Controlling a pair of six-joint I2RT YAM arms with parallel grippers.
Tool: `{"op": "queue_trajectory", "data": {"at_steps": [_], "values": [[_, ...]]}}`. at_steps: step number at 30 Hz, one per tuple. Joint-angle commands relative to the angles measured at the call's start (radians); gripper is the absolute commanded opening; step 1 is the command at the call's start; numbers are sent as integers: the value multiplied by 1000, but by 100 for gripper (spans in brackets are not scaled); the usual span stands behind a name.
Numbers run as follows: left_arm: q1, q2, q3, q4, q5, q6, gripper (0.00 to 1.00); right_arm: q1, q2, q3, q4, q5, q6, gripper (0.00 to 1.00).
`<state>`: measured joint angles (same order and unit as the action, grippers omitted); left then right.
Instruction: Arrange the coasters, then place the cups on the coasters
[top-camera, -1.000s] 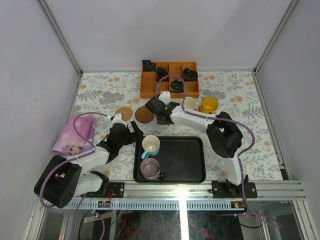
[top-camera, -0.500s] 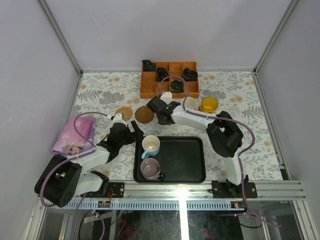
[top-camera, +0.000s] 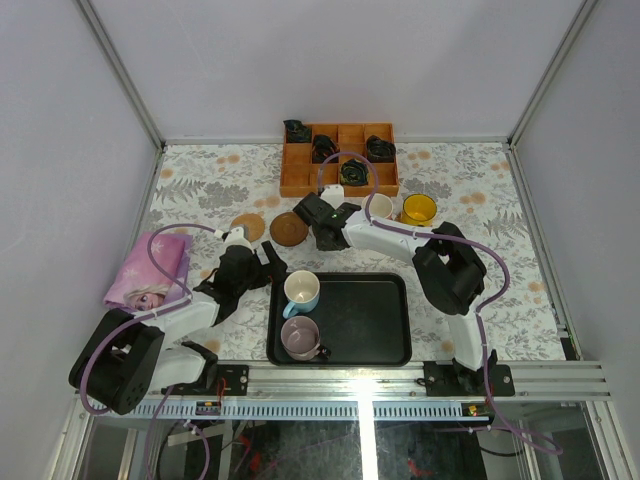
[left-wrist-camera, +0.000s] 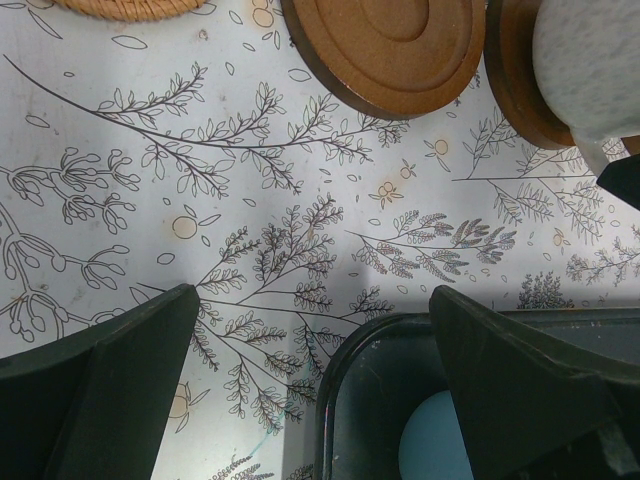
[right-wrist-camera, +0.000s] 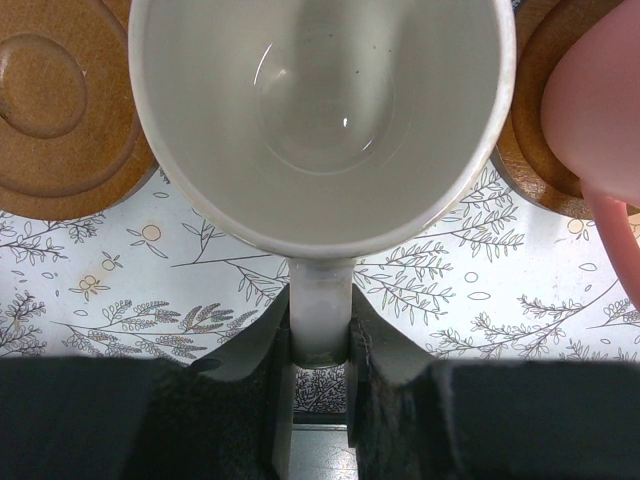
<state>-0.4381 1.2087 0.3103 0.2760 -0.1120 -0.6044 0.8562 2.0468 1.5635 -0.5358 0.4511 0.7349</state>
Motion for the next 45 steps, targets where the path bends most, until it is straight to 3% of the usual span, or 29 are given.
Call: {"op": "queue_trajectory", "data": {"at_steps": [1,3,12,19,26,33,37,45], "values": [[-5,5,22,9,0,23,100,-8,-19,29,31,36,21,36],[-5,5,22,9,0,23,100,-6,-19,26,32,32,20,42],[-5,2,22,8,0,23,100,-7,-24,20,28,29,16,44],[-4,0,21,11,-1,22,100,13,-66,-2,33,47,-7,69],[-5,-14,21,8,-5,23,100,34,-141,-12,42,54,-60,84],[-5,-106,15,-45,-47,16,100,38,-270,-71,66,52,-109,90],[-20,-183,15,-106,-35,12,100,38,-360,-144,119,101,-133,99],[-143,-333,54,-284,-84,-3,100,31,-515,-291,225,191,-185,99]]}}
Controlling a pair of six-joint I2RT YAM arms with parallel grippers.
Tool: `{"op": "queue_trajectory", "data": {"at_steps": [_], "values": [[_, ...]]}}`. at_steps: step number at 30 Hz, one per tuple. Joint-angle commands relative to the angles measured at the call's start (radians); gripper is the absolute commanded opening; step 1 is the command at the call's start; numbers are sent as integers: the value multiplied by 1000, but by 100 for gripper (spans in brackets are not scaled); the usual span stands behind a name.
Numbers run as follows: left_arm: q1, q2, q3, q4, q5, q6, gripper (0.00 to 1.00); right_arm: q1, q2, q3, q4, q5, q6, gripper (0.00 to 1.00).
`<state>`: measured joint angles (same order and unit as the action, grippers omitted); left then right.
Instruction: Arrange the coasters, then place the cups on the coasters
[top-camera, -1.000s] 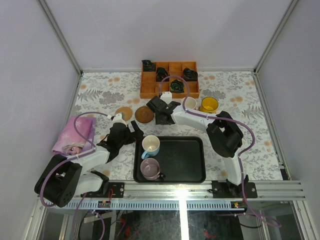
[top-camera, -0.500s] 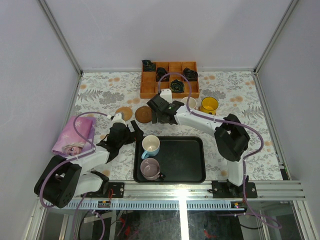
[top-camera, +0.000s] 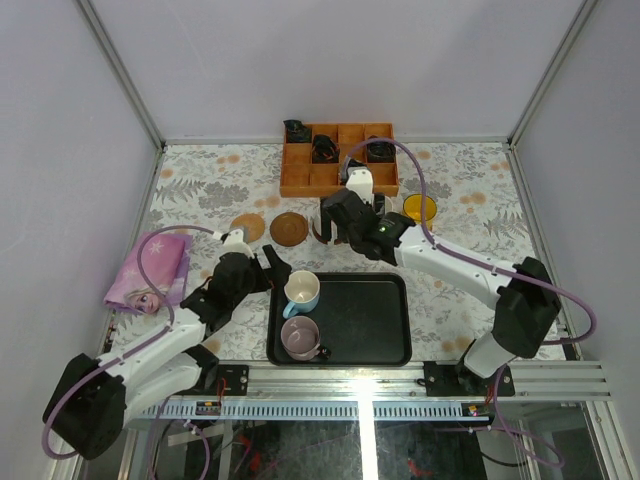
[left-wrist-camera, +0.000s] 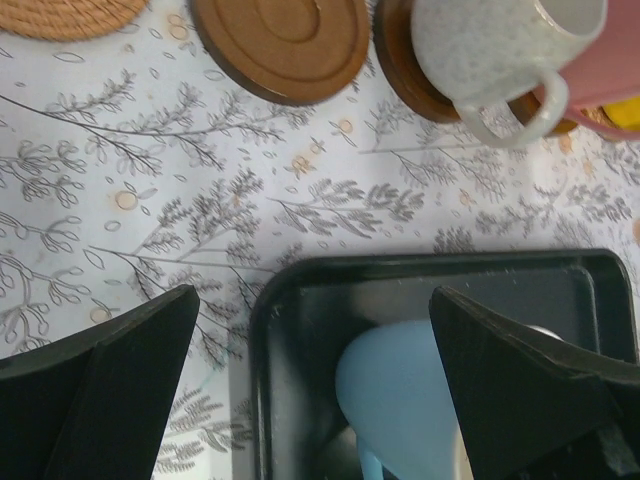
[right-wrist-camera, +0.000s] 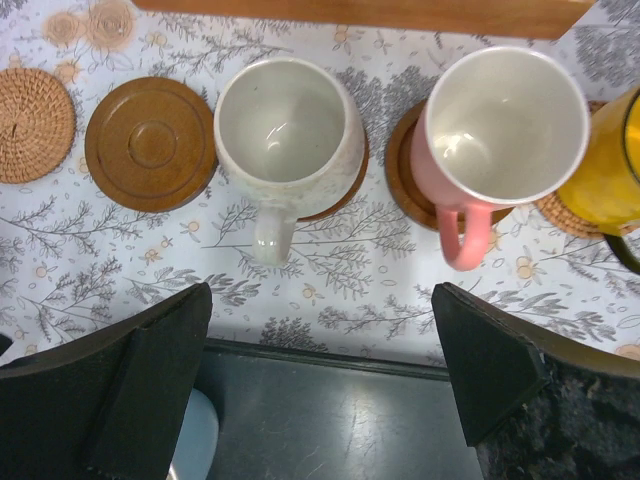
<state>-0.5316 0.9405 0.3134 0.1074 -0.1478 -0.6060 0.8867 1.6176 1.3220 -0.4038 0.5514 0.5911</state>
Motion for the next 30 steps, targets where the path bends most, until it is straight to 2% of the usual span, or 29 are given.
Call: {"op": "queue_trajectory", "data": {"at_steps": [1,6,10,18,22,26,30], "values": [[-59,-87,63,-142,-53,-1,100,-4,-103,-69,104,95,-43,99],[-90,-210,115,-259,-46,2,100,-29,-189,-172,164,100,-46,99],[-97,-258,153,-310,40,9,100,-48,-228,-225,192,85,-41,99],[-125,-161,275,-483,180,-26,98,-63,-285,-287,224,66,-39,99],[-160,-129,341,-593,187,-11,89,-66,-317,-326,235,69,-34,99],[-215,-115,380,-690,160,-22,89,-69,-344,-365,245,46,-21,99],[-284,-112,377,-718,134,-52,89,-70,-362,-399,256,32,-13,99]]}}
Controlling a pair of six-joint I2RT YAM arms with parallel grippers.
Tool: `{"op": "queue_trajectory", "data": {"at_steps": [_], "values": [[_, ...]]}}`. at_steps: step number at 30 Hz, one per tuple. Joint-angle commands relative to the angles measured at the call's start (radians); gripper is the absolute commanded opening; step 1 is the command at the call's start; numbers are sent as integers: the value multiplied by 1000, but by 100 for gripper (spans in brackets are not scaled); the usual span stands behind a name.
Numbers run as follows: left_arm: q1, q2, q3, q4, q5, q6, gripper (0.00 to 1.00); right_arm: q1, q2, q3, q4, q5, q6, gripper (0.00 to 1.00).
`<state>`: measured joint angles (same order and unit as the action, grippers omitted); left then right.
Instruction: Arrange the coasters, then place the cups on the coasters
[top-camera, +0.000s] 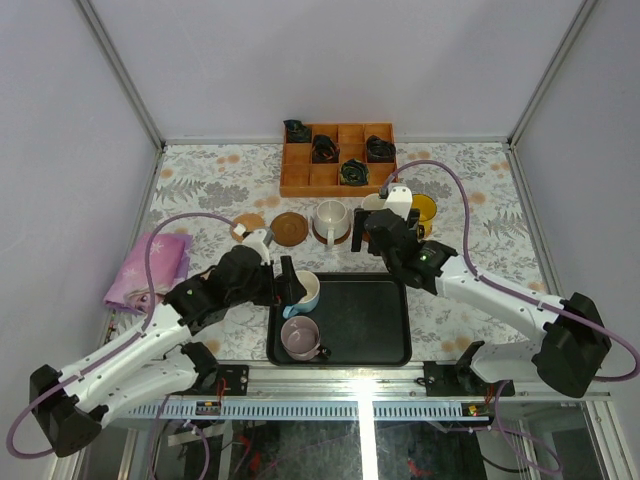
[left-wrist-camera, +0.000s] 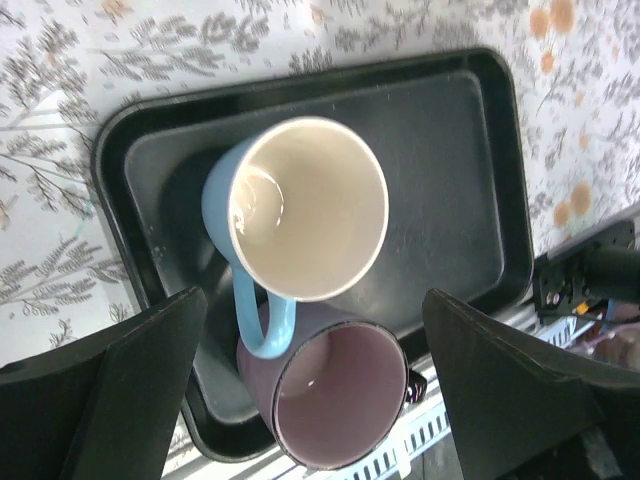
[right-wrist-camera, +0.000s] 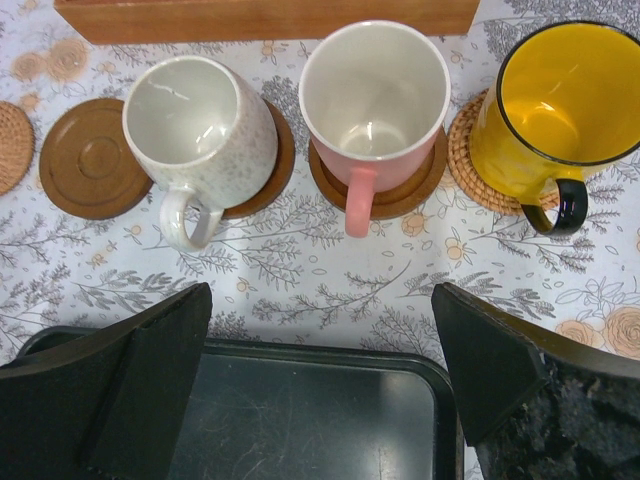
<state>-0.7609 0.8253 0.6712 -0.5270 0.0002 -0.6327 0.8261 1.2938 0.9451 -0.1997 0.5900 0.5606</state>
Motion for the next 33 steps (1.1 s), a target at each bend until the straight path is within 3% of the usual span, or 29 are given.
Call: {"op": "queue_trajectory", "data": {"at_steps": [1,10,17,28,33], "values": [[-71,12,15,-82,-14,-35,89,-9,-40,-27,52,-11,20,99],[-211,173,3,-93,-215,-67,84,-9,-80,-82,71,-43,50,99],[-243,230,0,-39,-329,-71,77,-9,-81,-92,64,-45,59,99],[-245,243,-15,-34,-311,-65,26,-9,-42,-81,65,-88,76,99],[-246,258,-39,-6,-304,-54,18,-8,-30,-84,62,-109,90,100]]}}
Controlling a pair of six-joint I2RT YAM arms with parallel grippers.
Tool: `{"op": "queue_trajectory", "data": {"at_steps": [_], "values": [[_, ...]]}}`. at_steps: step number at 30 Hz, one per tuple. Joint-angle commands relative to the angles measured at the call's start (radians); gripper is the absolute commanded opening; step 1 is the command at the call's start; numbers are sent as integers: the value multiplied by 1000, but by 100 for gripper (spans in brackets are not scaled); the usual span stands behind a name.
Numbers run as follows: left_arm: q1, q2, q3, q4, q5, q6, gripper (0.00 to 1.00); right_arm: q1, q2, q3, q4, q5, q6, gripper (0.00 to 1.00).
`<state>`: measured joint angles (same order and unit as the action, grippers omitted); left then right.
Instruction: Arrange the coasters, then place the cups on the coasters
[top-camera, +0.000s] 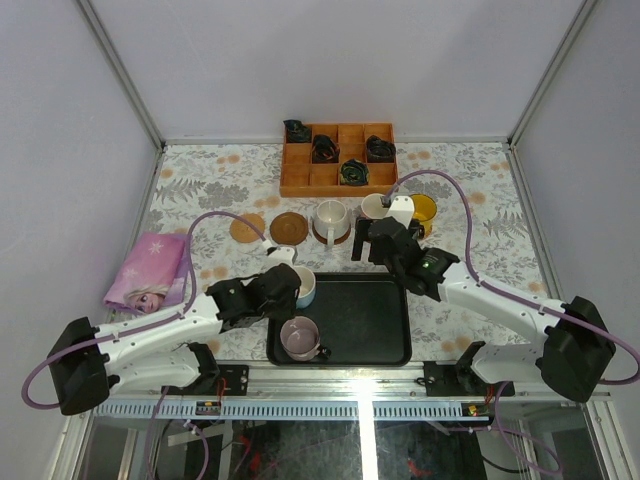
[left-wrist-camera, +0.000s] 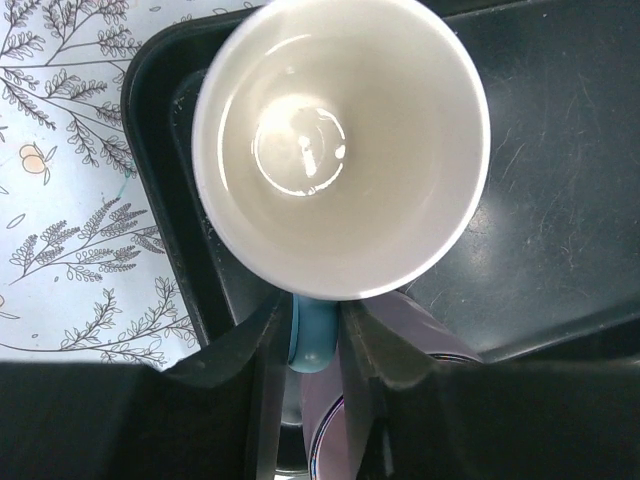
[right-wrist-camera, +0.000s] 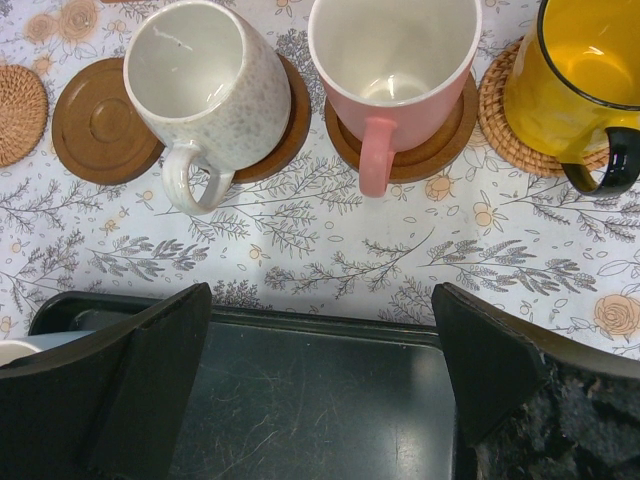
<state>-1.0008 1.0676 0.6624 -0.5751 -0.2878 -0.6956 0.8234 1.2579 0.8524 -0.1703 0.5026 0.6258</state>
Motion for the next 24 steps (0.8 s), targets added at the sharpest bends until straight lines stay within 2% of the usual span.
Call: {"op": "queue_trajectory", "data": {"at_steps": [1,3,4,12,20,24], "values": [[-4,22,-34,48,-17,6,13,-6,6,9,33,-22,26,99],[-5,31,-40,62,-20,3,1,-6,6,7,28,-22,29,100],[-5,33,-42,74,-24,2,0,-6,4,7,25,-22,31,100],[-23,-23,-13,135,-129,29,0,-7,-35,-21,27,5,22,97],[-19,-36,88,155,-350,110,0,-6,-67,-36,25,75,4,96],[52,4,120,235,-367,181,0,-6,-66,-21,11,139,-8,95]]}}
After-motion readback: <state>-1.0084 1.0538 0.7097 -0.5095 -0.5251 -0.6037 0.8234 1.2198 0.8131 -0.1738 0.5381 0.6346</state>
